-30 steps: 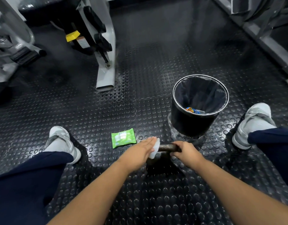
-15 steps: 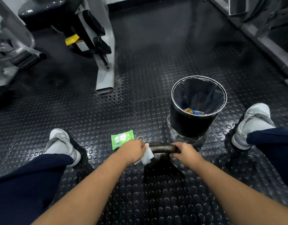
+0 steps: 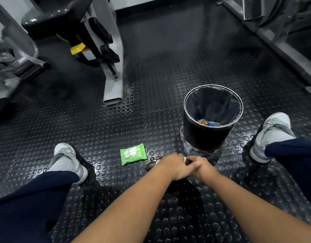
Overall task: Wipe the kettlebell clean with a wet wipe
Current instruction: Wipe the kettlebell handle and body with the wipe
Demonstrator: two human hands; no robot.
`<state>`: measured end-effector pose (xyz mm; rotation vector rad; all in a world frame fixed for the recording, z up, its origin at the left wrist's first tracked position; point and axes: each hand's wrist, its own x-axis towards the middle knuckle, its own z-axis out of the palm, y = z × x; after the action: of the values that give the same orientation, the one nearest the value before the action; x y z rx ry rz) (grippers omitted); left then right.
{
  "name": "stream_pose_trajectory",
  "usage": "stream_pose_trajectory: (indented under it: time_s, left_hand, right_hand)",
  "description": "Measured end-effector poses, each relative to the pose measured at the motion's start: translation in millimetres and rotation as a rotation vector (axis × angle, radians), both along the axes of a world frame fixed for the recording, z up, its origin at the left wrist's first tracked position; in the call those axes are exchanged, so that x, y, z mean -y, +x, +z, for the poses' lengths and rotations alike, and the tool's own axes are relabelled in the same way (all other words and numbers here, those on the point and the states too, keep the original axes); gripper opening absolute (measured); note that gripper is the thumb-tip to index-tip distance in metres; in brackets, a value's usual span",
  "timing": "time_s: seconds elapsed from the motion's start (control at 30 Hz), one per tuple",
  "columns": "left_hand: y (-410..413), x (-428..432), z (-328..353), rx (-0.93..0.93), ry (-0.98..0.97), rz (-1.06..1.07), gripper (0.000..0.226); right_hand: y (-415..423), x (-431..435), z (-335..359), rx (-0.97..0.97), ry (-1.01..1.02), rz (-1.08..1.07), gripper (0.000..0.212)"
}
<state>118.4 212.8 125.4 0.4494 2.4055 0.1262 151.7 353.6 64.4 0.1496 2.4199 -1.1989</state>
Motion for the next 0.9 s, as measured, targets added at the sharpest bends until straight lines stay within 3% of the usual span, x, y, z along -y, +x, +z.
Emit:
stream_pose_trajectory:
  time_s: [0.2,0.43,0.6,0.9]
  left_hand:
    - [9.5,22.9,-7.6,-0.099,0.087,-0.07,0.089]
    - [5.2,95.6,6.0,-0.018,0.135,0.065,0.083]
    - [5.2,73.3,11.2,0.03,0.172,0.082,0.07]
    - [13.2,-2.7,10.4,-0.049,0.046,-0.097,0.123]
  right_hand:
    - [2.0,-2.9,0.5,0.011,-0.002,0.034,0.028]
    - [-2.3,-1.3,-8.7,0.038,0.046,0.013,0.027]
    - [-1.1,-1.3,-9.7,0.026,0.041,0.003,0.028]
    - [-4.2,-1.5,-13.4,-0.003,0.014,0.043,0.032]
